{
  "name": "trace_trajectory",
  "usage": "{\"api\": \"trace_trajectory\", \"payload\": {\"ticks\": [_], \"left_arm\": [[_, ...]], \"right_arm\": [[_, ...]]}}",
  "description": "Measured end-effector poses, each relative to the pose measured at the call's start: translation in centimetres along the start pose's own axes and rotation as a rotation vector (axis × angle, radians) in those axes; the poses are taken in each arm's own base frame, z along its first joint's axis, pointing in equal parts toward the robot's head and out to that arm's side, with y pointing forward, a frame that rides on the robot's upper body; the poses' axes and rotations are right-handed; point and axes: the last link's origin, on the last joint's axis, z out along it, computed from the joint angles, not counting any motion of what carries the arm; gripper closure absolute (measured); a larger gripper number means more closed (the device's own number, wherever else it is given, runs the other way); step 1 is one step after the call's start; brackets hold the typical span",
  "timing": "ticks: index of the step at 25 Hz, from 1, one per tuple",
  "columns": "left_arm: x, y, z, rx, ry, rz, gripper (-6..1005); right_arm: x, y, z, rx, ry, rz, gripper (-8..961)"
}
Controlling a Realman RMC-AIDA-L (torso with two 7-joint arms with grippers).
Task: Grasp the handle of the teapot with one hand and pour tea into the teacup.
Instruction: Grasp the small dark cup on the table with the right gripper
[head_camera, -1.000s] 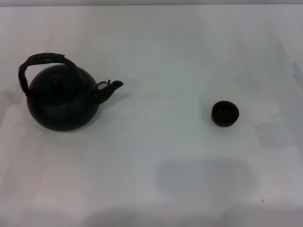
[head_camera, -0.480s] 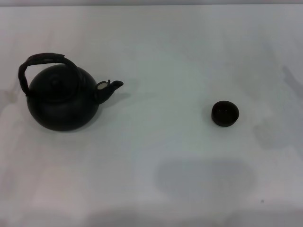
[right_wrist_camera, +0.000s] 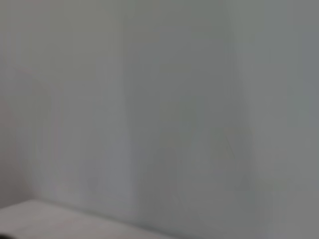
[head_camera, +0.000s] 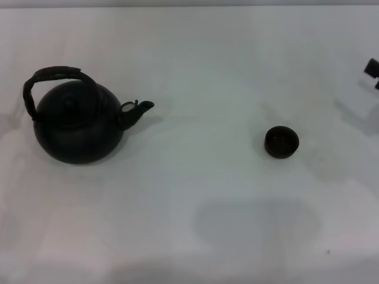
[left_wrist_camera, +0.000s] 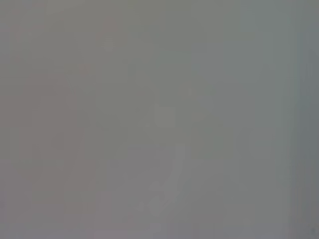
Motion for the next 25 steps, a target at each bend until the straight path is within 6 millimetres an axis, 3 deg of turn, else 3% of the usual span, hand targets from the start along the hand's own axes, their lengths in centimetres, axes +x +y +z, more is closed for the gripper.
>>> {"api": "trace_trajectory", "payload": {"ticks": [15, 25], "left_arm": [[0.0, 0.4, 0.1, -0.015, 0.006, -0.005, 202], [-0.1, 0.4, -0.2, -0.011, 0.0, -0.013, 202]], "right_arm": [[-2.9, 1.3, 2.9, -0.255, 0.153, -0.059, 110], [-3.4, 2.5, 4.7, -0.374, 0.323, -0.111, 120]]}}
